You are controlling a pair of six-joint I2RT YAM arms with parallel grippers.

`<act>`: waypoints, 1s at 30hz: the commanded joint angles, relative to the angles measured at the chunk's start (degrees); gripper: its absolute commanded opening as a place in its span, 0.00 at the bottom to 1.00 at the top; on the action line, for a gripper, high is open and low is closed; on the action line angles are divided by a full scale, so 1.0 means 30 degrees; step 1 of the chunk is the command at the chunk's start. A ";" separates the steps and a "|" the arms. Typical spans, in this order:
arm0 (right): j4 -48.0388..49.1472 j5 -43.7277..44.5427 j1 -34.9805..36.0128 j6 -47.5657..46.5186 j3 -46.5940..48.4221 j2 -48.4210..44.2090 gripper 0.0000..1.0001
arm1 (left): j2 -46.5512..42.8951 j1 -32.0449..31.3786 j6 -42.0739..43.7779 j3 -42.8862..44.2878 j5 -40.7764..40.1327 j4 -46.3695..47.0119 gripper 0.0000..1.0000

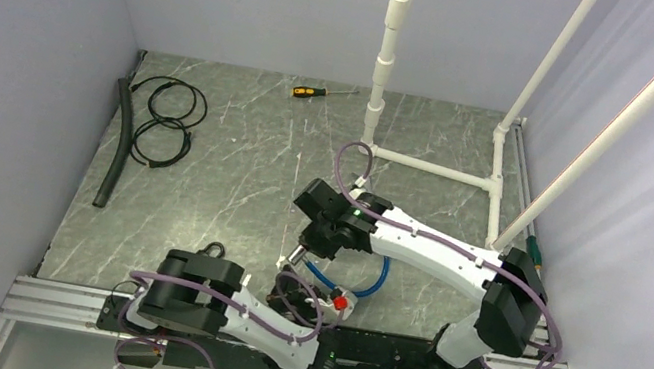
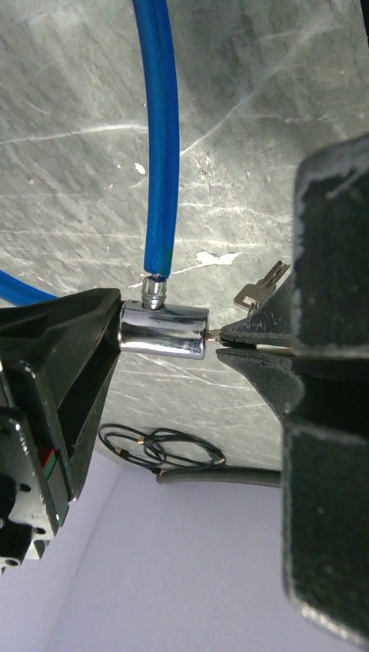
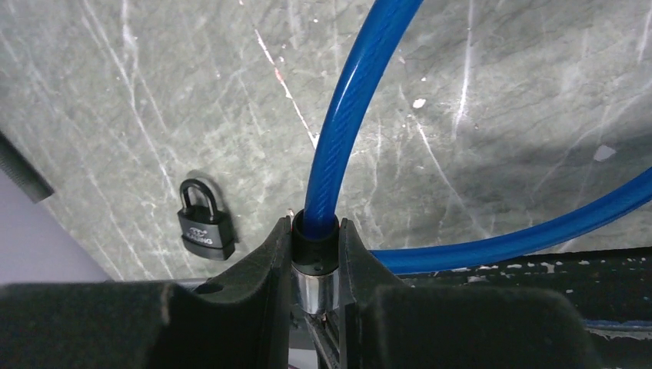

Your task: Unlock with the key

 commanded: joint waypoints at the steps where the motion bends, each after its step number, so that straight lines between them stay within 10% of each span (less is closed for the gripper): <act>1: -0.0203 -0.0691 0.0299 0.0112 0.0252 -0.0590 0.00 | -0.0872 0.0063 -0.0294 -0.0035 -0.0486 -0.3394 0.06; 6: 0.0115 -0.0431 0.0284 0.0062 0.0084 -0.0131 0.00 | -0.0748 -0.0130 0.2464 0.0102 0.1148 -0.2424 0.58; 11: 0.0130 -0.0138 0.0296 -0.0002 0.0196 0.0620 0.00 | -0.3778 0.0073 1.6833 -0.1569 0.5583 0.9251 0.87; 30: 0.3072 0.0437 0.0270 -0.0966 -0.1901 0.0099 0.00 | -2.1019 0.3092 2.0806 -1.0813 1.6615 2.1222 0.93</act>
